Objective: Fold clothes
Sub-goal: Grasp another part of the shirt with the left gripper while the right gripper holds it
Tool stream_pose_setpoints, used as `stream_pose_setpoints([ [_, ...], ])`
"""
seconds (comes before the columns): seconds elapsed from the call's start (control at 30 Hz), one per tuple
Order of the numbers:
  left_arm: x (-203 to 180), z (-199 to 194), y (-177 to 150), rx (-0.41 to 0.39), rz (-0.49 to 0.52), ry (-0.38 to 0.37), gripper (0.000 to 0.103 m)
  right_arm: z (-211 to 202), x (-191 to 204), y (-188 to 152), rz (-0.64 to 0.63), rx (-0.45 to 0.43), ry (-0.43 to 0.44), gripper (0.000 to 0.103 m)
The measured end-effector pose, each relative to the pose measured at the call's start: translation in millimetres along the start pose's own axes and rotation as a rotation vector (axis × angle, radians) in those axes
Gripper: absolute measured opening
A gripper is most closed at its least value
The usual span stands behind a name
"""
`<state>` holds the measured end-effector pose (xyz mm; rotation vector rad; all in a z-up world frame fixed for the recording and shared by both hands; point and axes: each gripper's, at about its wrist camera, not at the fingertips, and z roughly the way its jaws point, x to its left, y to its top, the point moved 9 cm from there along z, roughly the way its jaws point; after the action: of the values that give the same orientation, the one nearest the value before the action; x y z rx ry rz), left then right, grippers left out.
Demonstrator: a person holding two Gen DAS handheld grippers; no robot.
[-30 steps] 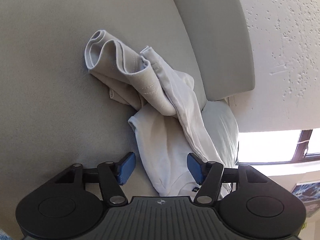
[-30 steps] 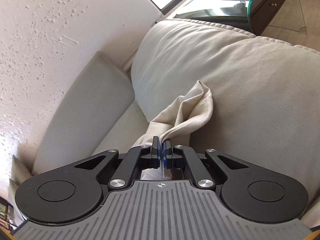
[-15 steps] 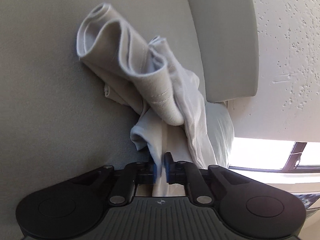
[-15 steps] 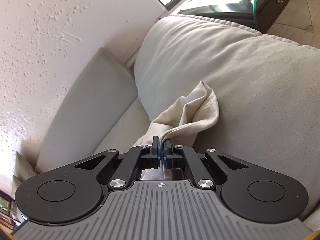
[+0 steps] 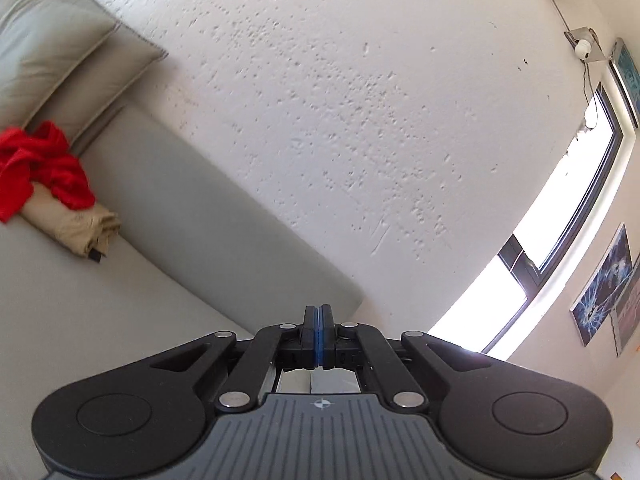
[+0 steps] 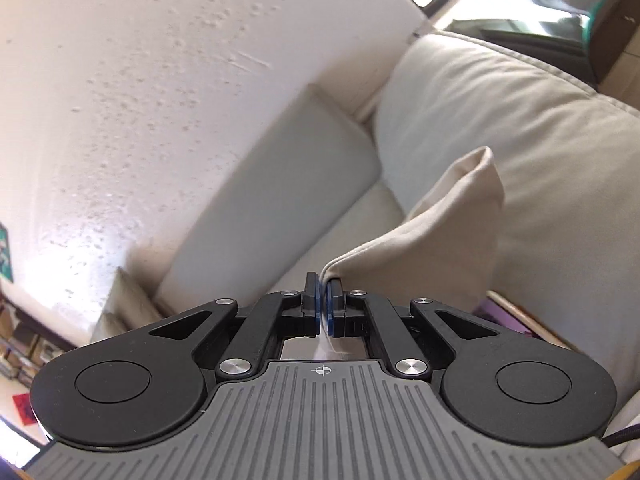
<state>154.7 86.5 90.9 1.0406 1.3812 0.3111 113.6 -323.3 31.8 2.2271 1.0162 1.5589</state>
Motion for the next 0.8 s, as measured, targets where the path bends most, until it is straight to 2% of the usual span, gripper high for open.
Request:
stream_pose_setpoints([
  [0.03,1,0,0,0.026,-0.019,-0.004,0.003,-5,14,0,-0.033,-0.002,0.009,0.003],
  [0.07,7,0,-13,0.067,-0.058,0.001,0.008,-8,22,0,-0.059,-0.007,0.003,0.003],
  [0.13,25,3,-61,0.174,-0.131,0.027,0.032,-14,28,0,-0.083,-0.023,-0.019,0.003],
  [0.23,60,13,-161,0.374,-0.195,0.096,0.032,-19,7,0,-0.044,-0.042,-0.067,0.003],
  [0.3,89,17,-216,0.484,-0.296,0.159,0.031,-18,-18,0,-0.031,-0.044,-0.128,0.003],
  [0.33,101,23,-241,0.528,-0.350,0.192,0.030,-18,-30,-1,-0.022,-0.041,-0.157,0.003],
  [0.4,116,36,-269,0.546,-0.444,0.217,0.029,-15,-55,-3,0.017,-0.025,-0.196,0.003],
  [0.47,121,49,-277,0.523,-0.516,0.196,0.029,-17,-70,-4,0.043,-0.026,-0.200,0.003],
  [0.53,123,63,-276,0.523,-0.507,0.218,0.037,-21,-82,-4,0.062,-0.034,-0.191,0.003],
  [0.6,126,77,-274,0.526,-0.492,0.254,0.038,-24,-89,-4,0.074,-0.038,-0.185,0.003],
  [0.63,129,82,-275,0.526,-0.493,0.279,0.034,-24,-91,-3,0.074,-0.040,-0.182,0.003],
  [0.8,131,103,-273,0.505,-0.453,0.345,0.032,-18,-99,-5,0.072,-0.039,-0.179,0.003],
])
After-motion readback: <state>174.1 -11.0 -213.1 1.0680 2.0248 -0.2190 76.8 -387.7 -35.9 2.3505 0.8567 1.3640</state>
